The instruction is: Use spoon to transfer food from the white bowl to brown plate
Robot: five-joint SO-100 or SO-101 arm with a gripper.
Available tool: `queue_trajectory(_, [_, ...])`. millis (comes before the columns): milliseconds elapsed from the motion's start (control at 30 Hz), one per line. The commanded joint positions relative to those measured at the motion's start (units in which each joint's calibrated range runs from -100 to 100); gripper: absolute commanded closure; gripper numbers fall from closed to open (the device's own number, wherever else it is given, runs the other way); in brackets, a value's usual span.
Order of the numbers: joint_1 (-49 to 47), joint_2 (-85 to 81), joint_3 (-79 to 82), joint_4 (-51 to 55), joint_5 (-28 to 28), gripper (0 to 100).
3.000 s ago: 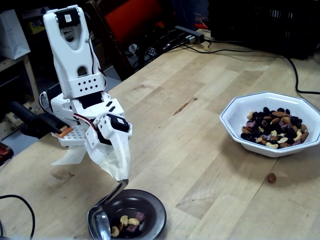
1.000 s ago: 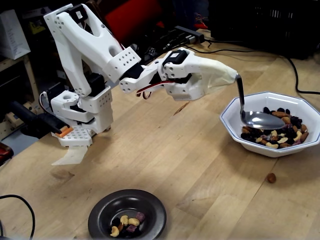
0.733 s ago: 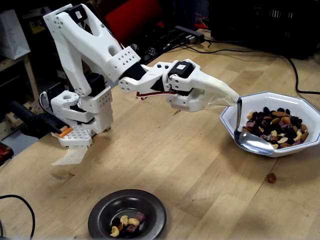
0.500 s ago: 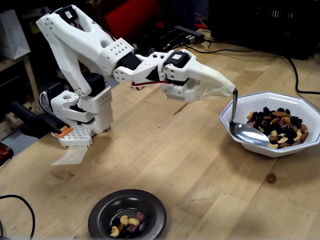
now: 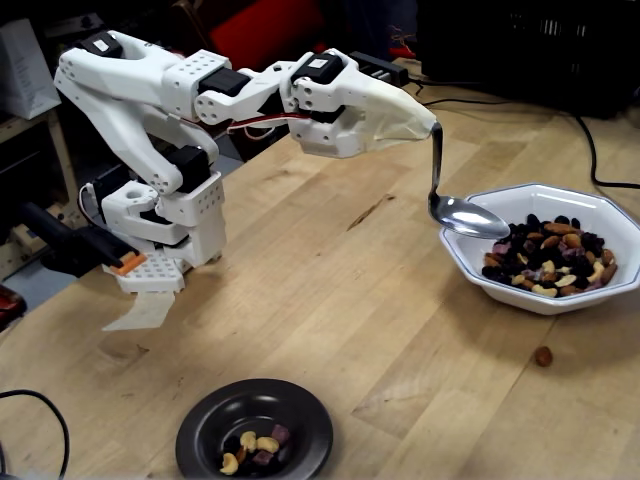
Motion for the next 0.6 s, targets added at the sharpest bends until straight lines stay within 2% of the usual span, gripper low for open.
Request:
queue_trajectory(0, [-0.30,-5.28,-0.97,3.52,-0.05,96])
queue_trajectory(567, [-0.90,-25.90,1.51,20.59,-0.05,96])
